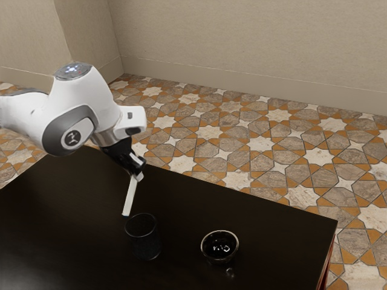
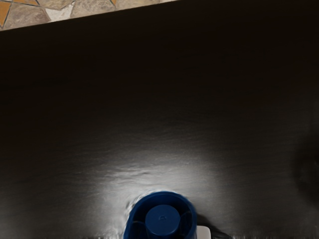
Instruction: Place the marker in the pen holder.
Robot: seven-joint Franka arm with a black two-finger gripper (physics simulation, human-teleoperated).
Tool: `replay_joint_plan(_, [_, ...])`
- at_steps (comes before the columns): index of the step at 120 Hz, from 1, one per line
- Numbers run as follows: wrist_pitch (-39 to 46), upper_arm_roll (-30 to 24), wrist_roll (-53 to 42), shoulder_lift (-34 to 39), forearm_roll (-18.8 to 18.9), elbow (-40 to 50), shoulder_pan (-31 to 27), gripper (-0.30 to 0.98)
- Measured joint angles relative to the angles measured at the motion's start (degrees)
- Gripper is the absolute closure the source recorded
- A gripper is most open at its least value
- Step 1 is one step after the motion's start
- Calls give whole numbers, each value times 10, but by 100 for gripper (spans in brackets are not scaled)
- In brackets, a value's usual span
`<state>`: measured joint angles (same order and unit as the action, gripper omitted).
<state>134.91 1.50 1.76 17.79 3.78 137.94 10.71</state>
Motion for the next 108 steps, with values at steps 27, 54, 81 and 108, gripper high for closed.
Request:
replay_joint_plan(27, [-3, -16, 4, -56, -17, -25, 13, 77])
replay_joint_plan(54, [-3, -17, 9, -97, -19, -2, 7, 77])
replay_joint_plan(81, [-9, -32, 4, -96, -32, 41, 7, 55])
replay_joint_plan(108, [-206, -33, -21, -88, -40, -232, -4, 19])
